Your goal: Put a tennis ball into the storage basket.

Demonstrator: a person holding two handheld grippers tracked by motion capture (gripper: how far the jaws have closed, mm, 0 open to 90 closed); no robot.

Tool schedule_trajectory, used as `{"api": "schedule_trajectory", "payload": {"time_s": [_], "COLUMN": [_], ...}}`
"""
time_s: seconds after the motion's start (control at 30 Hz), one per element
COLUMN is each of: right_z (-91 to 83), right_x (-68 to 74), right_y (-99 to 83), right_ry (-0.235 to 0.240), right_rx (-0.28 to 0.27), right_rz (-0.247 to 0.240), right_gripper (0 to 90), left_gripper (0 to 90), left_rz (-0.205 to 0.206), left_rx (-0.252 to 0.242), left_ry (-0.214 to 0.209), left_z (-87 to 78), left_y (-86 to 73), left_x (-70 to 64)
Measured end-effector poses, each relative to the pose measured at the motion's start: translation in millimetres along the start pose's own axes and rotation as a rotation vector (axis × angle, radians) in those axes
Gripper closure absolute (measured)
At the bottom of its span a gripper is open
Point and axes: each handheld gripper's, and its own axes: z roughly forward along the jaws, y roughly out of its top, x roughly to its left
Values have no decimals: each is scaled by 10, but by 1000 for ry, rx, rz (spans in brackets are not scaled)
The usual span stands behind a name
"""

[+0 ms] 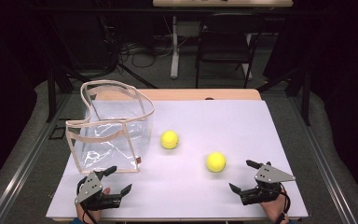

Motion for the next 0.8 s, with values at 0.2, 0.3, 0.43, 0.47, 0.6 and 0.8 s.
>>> {"api": "schedule_trajectory", "payload": {"time_s": [0.2, 0.3, 0.43, 0.47, 0.6, 0.8], "right_z": [4, 17, 23, 25, 51, 136], "right_x": [-10, -16, -12, -15, -50, -63], "right_y": [5, 15, 64, 77, 96, 135], "right_ry": [7, 16, 7, 6, 17, 17], "right_rx": [3, 10, 19, 25, 29, 83], "right_rz": [4, 14, -2, 0, 29, 22], "right_gripper": [0, 0, 0, 0, 0, 0], "left_gripper": [160, 160, 160, 159, 160, 160], "left_rz": [2, -4, 8, 8, 2, 5], "left_rx": [1, 2, -8, -8, -5, -1], "left_ry": [7, 15, 7, 7, 10, 10], "left_z": [2, -4, -21, -21, -3, -3], "left_y": [0, -8, 5, 5, -4, -6], "left_x": [1, 3, -7, -7, 1, -2]}}
